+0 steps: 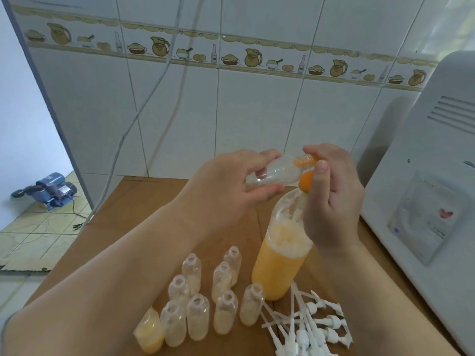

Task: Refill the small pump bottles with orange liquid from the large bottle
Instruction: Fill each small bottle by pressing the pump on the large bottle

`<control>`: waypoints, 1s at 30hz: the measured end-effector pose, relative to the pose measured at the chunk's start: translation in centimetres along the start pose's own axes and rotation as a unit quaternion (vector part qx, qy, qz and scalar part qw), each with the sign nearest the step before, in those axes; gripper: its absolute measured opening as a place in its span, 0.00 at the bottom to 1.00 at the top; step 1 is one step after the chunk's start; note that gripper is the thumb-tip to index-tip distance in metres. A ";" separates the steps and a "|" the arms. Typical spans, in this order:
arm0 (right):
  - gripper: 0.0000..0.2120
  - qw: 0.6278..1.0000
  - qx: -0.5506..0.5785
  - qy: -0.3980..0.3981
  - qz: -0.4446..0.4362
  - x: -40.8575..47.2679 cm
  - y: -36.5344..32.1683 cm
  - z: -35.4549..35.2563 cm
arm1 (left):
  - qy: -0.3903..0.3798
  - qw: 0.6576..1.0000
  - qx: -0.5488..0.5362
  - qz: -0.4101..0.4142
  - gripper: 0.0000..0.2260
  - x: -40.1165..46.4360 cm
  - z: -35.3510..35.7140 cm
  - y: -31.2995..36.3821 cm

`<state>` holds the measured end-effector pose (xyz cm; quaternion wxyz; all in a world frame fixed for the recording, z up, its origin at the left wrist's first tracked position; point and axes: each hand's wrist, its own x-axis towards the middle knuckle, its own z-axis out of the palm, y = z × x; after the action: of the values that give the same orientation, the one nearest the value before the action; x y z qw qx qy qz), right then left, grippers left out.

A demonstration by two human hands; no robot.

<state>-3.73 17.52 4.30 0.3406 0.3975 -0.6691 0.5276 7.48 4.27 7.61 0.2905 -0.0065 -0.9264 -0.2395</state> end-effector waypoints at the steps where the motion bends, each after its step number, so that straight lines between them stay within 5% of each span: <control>1: 0.18 1.000 -0.003 -0.001 -0.002 -0.3 0.2 0.3 | -0.008 1.000 0.006 -0.003 0.23 -0.1 0.1 -0.1; 7: 0.22 0.998 -0.012 -0.067 0.008 0.4 0.1 0.0 | -0.017 0.999 0.029 -0.009 0.21 0.3 -0.9 -0.5; 14: 0.18 1.000 -0.002 0.010 0.007 -0.4 0.1 0.7 | -0.020 1.000 0.012 -0.006 0.22 0.0 0.1 0.0; 20: 0.20 0.999 -0.021 -0.047 0.008 0.2 0.0 0.6 | -0.022 1.000 0.006 -0.014 0.21 0.2 -0.7 -0.3; 30: 0.21 0.999 -0.035 -0.035 0.006 -0.6 0.2 1.2 | -0.034 0.999 0.005 -0.032 0.19 0.0 0.1 -0.8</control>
<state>-3.68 16.51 3.44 0.3276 0.3991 -0.7012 0.4916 7.31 3.63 7.21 0.2507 0.0168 -0.9368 -0.2434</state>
